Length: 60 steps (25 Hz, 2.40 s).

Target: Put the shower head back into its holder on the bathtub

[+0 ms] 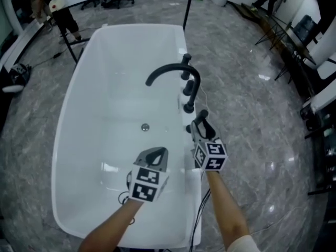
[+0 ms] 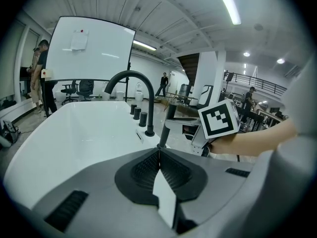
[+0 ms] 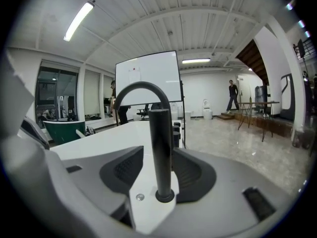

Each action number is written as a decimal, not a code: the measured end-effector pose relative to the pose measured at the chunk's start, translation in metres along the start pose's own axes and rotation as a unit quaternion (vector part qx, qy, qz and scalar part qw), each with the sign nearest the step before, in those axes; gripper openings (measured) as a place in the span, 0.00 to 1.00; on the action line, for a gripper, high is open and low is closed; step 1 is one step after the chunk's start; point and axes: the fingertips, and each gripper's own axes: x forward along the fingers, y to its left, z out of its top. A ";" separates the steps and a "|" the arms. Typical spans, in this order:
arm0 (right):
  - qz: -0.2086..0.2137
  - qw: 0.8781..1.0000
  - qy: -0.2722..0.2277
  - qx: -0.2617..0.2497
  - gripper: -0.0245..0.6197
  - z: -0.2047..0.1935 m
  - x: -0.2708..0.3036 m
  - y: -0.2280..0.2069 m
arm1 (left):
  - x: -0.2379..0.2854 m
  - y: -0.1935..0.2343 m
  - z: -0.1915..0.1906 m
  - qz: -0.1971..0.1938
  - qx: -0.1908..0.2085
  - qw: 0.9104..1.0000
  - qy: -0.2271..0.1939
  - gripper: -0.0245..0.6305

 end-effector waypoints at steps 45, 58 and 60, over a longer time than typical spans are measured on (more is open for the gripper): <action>0.023 0.994 -0.088 0.055 0.11 0.104 -0.421 0.427 | -0.448 -0.054 -0.061 -0.080 0.063 0.990 -0.094 0.06; 0.012 0.990 -0.132 0.047 0.06 0.115 -0.525 0.530 | -0.569 -0.074 -0.102 -0.108 0.075 0.985 -0.115 0.06; 0.005 0.990 -0.132 0.041 0.06 0.115 -0.538 0.541 | -0.582 -0.074 -0.106 -0.111 0.075 0.984 -0.117 0.06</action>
